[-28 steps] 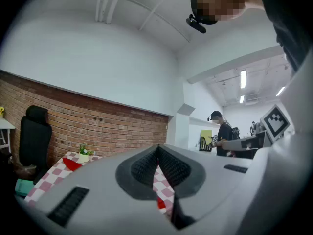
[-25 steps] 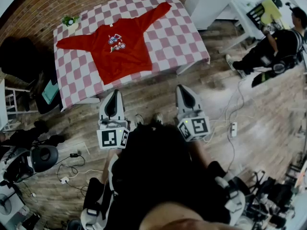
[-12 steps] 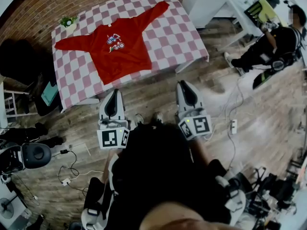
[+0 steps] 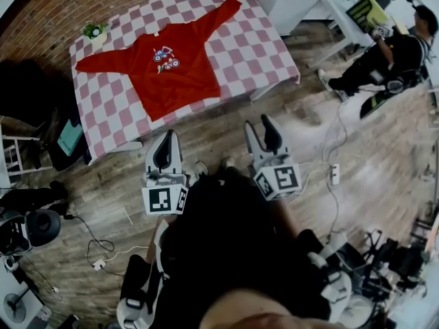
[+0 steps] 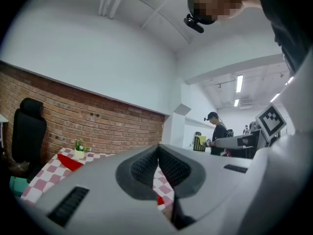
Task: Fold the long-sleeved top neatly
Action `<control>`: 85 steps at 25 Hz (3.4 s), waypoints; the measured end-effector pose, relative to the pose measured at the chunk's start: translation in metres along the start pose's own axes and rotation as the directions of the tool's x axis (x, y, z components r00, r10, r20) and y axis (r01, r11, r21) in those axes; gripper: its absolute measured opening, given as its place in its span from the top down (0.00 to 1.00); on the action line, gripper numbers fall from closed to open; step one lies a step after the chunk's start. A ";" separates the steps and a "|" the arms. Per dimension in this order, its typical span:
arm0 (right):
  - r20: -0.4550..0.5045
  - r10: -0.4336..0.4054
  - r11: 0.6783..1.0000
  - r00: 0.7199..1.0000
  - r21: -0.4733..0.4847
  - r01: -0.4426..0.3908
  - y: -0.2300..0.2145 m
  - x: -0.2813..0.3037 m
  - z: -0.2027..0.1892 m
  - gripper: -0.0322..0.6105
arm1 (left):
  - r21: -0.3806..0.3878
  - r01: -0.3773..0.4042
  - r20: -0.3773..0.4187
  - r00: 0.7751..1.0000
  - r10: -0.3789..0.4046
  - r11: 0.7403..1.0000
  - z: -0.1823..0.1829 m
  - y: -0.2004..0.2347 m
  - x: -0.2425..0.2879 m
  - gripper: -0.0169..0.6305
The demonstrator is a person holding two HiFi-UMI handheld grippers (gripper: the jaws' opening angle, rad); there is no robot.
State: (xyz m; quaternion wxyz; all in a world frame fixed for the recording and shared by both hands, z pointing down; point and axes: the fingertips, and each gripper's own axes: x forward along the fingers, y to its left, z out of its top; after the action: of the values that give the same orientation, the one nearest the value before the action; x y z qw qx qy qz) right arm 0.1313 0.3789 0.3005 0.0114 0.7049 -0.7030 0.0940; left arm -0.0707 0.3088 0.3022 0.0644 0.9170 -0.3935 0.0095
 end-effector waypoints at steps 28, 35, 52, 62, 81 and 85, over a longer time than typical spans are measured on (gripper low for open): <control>-0.034 0.095 0.995 0.995 0.018 -0.095 -0.138 0.186 0.030 0.69 | 0.007 -0.053 -0.023 0.998 0.053 0.999 0.016 -0.001 0.208 0.96; -0.053 0.146 0.989 0.988 0.014 -0.145 -0.190 0.245 0.044 0.69 | 0.001 -0.112 -0.036 0.993 0.112 0.994 0.021 -0.008 0.255 0.96; -0.155 0.100 0.994 0.983 0.059 -0.091 -0.266 0.415 0.013 0.69 | -0.072 -0.083 -0.068 0.995 0.079 0.994 0.006 0.024 0.374 0.96; -0.318 0.008 0.999 0.948 0.054 0.009 -0.341 0.546 -0.065 0.69 | -0.104 -0.049 -0.122 0.992 0.036 0.993 -0.022 0.066 0.455 0.96; -0.521 -0.051 0.988 0.852 0.097 0.118 -0.436 0.709 -0.189 0.68 | -0.141 0.025 -0.206 0.977 -0.054 0.990 -0.100 0.111 0.589 0.96; -0.548 -0.073 0.985 0.833 0.093 0.148 -0.449 0.720 -0.202 0.68 | -0.145 0.043 -0.219 0.973 -0.074 0.989 -0.112 0.113 0.604 0.96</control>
State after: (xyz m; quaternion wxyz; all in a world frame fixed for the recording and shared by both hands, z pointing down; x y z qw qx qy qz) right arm 0.5495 -0.2984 0.6584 0.1689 0.6880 -0.6212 0.3350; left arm 0.2682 -0.1891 0.4671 0.1723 0.9146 -0.3561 0.0835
